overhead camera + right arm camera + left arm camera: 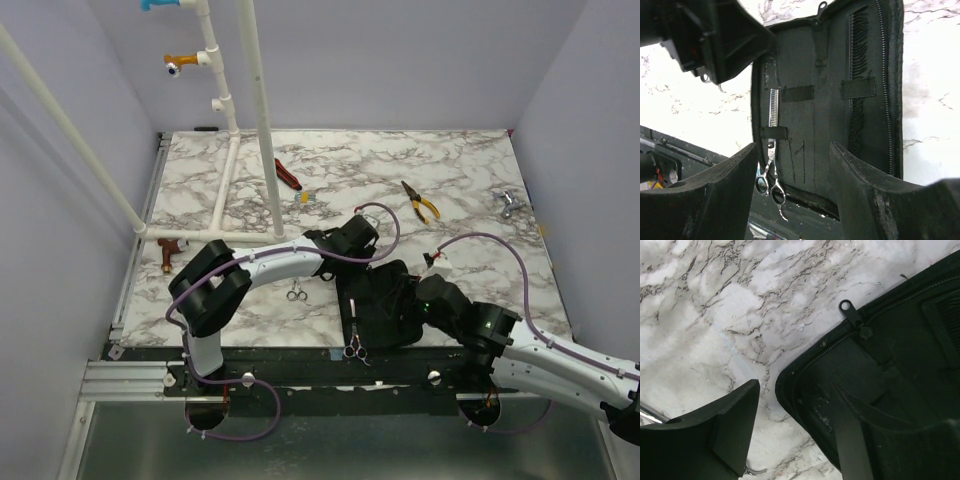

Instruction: Sort the hair-cutting tools

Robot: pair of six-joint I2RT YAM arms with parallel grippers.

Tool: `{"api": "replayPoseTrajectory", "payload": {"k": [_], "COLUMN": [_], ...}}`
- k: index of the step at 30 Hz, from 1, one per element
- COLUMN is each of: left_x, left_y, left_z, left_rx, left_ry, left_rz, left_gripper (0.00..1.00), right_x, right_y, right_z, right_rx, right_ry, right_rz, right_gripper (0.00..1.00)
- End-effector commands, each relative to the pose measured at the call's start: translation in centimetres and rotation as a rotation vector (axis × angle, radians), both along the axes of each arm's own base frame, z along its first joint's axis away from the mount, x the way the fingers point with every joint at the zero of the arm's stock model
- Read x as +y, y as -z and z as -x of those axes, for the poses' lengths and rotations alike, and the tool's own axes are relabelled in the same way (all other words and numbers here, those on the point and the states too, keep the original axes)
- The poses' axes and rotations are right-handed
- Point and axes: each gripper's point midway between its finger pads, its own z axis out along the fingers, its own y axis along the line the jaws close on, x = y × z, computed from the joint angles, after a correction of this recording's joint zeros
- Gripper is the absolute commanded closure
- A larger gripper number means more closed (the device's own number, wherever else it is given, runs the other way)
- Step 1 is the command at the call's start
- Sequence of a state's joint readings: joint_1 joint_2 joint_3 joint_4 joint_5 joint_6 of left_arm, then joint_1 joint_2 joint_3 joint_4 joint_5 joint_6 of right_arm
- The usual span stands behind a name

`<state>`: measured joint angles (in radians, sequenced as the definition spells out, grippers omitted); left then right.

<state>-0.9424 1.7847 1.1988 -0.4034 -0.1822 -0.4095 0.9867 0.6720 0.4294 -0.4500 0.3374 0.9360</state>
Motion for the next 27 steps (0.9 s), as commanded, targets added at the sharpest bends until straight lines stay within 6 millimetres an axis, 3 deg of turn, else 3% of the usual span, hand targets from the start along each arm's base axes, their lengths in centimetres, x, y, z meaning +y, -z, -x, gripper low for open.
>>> {"api": "replayPoseTrajectory", "payload": {"k": [1, 5, 15, 18, 21, 24, 27], "left_x": [-1.2, -1.8, -2.7, -2.5, -2.3, -1.8, -0.7], "left_y": [-0.4, 0.3, 3.2, 3.2, 2.7, 2.7, 2.7], "left_z": [-1.1, -1.7, -0.5, -0.1, 0.0, 0.3, 0.3], "left_rx": [-0.046, -0.046, 0.053, 0.054, 0.045, 0.046, 0.034], "left_ry": [0.119, 0.154, 0.191, 0.182, 0.159, 0.130, 0.064], "left_rz": [-0.035, -0.040, -0.024, -0.010, 0.016, 0.031, 0.033], "left_gripper": [0.35, 0.35, 0.52, 0.62, 0.84, 1.00, 1.00], "right_x": [0.5, 0.6, 0.6, 0.7, 0.8, 0.9, 1.0], "right_y": [-1.0, -1.3, -2.6, -2.7, -2.8, -2.8, -2.6], "right_z": [0.6, 0.8, 1.0, 1.0, 0.9, 0.9, 0.9], "right_rx": [0.004, 0.004, -0.011, -0.013, -0.013, -0.016, -0.015], "right_ry": [-0.053, -0.065, -0.071, -0.074, -0.074, -0.076, -0.076], "right_rz": [-0.010, -0.024, -0.063, -0.065, -0.066, -0.071, -0.071], "right_gripper": [0.38, 0.38, 0.38, 0.38, 0.38, 0.38, 0.38]}}
